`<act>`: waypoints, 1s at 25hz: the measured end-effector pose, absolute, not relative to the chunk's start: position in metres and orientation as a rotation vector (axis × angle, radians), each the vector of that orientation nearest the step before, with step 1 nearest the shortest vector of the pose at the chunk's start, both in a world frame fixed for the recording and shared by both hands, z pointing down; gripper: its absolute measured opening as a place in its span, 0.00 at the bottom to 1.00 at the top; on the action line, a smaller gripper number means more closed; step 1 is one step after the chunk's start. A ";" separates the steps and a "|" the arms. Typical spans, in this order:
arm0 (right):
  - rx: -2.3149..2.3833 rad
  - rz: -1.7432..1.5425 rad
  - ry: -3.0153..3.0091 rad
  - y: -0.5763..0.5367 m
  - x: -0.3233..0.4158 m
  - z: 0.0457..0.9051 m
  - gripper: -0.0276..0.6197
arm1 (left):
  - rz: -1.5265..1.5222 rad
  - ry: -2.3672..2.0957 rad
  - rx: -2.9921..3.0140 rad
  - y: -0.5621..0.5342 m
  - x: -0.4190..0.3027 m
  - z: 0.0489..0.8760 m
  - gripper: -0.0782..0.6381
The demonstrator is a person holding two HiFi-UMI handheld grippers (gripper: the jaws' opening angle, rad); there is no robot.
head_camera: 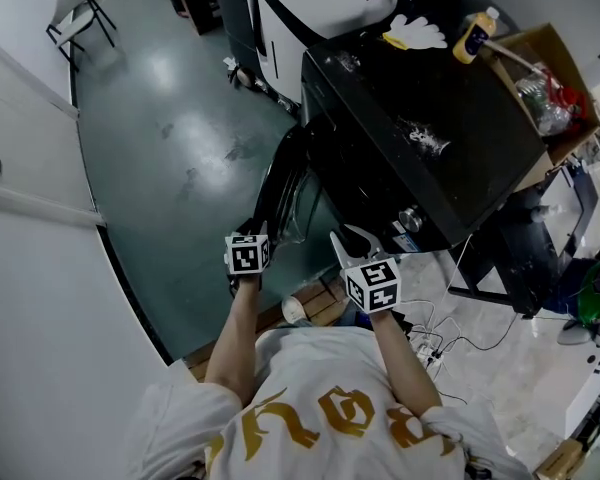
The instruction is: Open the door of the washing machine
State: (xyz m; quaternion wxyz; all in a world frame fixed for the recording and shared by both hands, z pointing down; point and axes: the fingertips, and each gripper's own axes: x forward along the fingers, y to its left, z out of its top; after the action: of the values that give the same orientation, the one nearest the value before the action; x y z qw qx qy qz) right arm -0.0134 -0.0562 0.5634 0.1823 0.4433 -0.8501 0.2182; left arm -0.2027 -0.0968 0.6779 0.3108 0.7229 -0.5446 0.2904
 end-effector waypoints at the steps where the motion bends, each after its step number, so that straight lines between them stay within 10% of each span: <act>1: 1.251 0.611 -2.398 -0.057 -0.015 0.563 0.17 | 0.779 -1.443 1.910 -0.098 -0.207 0.678 0.30; 25: 1.296 0.601 -2.307 -0.074 -0.024 0.570 0.05 | 0.962 -1.544 1.916 -0.123 -0.264 0.681 0.30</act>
State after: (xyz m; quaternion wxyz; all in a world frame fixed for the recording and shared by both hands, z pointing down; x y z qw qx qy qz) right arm -0.0240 -0.0736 0.5703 0.2123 0.4667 -0.8308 0.2166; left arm -0.2643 -0.1234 0.6808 0.2473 0.7026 -0.5662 0.3529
